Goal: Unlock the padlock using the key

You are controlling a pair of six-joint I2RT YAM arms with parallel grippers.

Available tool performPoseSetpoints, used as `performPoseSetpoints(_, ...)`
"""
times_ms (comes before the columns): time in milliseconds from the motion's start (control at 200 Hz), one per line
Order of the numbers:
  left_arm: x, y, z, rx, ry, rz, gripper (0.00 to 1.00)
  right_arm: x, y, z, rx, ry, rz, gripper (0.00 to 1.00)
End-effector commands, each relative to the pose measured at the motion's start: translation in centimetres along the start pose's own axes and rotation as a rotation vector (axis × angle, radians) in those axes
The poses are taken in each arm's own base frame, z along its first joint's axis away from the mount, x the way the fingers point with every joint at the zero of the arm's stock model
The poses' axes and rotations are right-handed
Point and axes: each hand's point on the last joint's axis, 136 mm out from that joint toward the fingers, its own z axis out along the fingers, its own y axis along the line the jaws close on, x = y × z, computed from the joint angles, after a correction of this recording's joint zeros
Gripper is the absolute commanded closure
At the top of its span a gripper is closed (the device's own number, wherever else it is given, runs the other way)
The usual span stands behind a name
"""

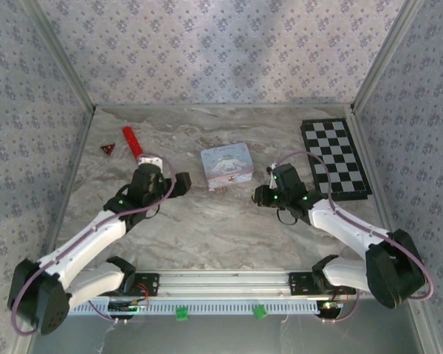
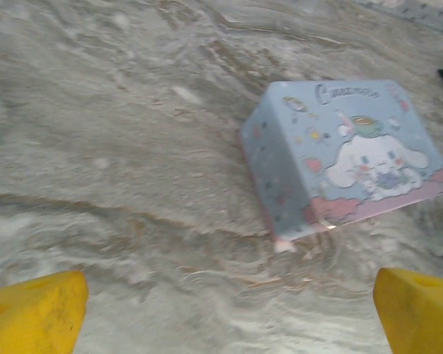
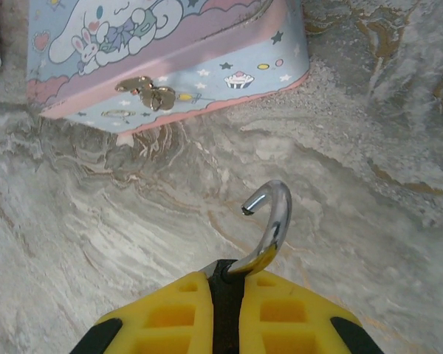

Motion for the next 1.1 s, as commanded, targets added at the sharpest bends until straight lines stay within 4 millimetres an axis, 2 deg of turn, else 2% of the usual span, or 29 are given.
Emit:
performPoseSetpoints(0, 1.1, 2.8, -1.5, -0.101, -0.023, 0.076, 0.0, 1.4, -0.9, -1.5, 0.052, 0.063, -0.048, 1.0)
performPoseSetpoints(230, 2.9, 5.7, -3.2, -0.16, -0.082, 0.076, 0.0, 4.9, -2.1, -1.6, 0.063, 0.164, 0.0, 1.0)
performPoseSetpoints(540, 3.2, 6.2, -4.3, -0.142, -0.132, 0.067, 0.0, 9.3, -3.0, -1.0, 0.056, 0.253, 0.101, 1.0)
performPoseSetpoints(705, 3.3, 6.5, -4.3, -0.148, -0.147, 0.061, 0.0, 10.3, -3.4, -0.8, 0.067, 0.273, 0.131, 1.0)
performPoseSetpoints(870, 3.3, 6.5, -4.3, -0.147, -0.148, 0.058, 0.0, 11.3, -5.2, -0.6, 0.146, 0.289, 0.151, 0.96)
performPoseSetpoints(1094, 3.3, 6.6, -4.4, -0.148, -0.158, 0.053, 0.0, 11.4, -5.6, -0.1, 0.154, 0.284, 0.167, 0.9)
